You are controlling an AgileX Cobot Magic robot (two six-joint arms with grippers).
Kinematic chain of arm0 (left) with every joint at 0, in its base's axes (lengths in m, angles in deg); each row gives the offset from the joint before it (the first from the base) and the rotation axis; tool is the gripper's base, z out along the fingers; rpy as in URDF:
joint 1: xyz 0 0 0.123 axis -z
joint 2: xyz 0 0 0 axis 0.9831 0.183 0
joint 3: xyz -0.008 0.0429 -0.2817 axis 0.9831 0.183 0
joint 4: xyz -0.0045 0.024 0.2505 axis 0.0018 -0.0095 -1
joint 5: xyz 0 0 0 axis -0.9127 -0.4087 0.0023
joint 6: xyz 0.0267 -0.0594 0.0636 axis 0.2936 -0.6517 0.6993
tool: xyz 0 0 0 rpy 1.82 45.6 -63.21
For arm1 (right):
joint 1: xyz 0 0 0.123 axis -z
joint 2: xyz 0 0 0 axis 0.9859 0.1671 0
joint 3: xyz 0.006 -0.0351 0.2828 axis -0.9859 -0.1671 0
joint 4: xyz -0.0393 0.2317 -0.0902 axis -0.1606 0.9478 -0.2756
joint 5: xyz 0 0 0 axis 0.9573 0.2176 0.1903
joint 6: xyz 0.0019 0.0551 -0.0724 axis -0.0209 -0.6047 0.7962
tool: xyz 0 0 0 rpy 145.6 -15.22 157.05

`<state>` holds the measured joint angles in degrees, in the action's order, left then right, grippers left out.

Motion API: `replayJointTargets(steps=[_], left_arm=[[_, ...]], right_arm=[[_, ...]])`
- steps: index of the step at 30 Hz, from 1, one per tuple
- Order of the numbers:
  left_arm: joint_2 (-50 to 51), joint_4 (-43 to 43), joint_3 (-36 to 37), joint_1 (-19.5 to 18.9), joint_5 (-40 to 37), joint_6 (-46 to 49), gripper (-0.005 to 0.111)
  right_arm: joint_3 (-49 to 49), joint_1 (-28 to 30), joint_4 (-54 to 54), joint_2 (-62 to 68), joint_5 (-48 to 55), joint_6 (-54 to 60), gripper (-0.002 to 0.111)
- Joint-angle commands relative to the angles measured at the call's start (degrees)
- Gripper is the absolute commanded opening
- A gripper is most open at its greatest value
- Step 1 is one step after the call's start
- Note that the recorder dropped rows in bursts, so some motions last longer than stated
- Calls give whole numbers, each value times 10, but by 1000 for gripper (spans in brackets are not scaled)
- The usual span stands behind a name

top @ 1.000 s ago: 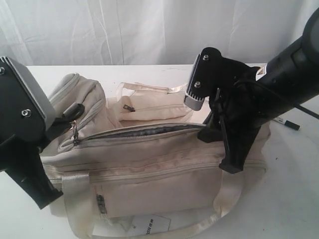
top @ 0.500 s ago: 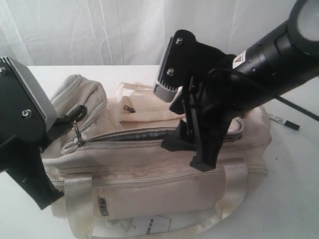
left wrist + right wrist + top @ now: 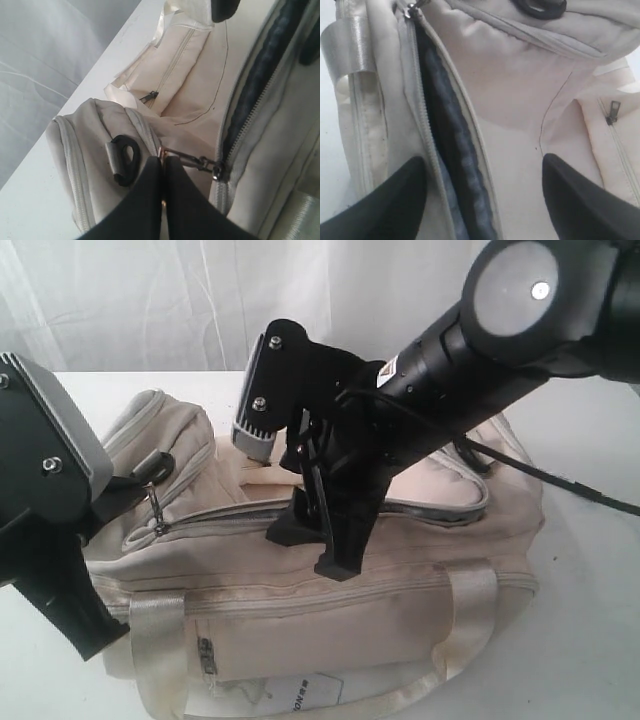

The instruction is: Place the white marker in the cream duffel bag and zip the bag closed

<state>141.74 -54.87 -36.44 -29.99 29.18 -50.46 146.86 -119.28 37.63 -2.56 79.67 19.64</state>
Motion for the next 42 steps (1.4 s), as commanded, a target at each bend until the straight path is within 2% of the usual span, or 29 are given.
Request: replayJointTargets(steps=[1,11,13,16,20,21,29,33,37,42], left_arm=[[-1,-7,2,-2,0,-7,0],[-1,-10,2,-2,-4,-7,0],[-1,-14,2,-2,-3,-7,0],[-1,-18,2,-2,-3,-7,0],[-2,-18,2,-2,-6,-7,0],[-2,-18,2,-2,-6,-7,0],[-28,-15,-35,-2,-2,-8,0],[-43,11,-44,-2,-29,9,0],[-54,62,-44,-2,-42,71,0],[-54,67,-44,-2,-69,88,0]], right_arm=[[19,-1,44,20,12,33,62],[35,-10,66,54,61,36,62],[35,-10,70,62,64,36,58],[35,-10,71,70,70,36,40],[35,-10,72,65,72,36,4],[35,-10,67,63,72,35,0],[35,-9,-86,36,81,-97,0],[35,11,-93,16,71,-118,0],[35,35,-94,-4,69,-121,0],[35,54,-94,-15,70,-126,0]])
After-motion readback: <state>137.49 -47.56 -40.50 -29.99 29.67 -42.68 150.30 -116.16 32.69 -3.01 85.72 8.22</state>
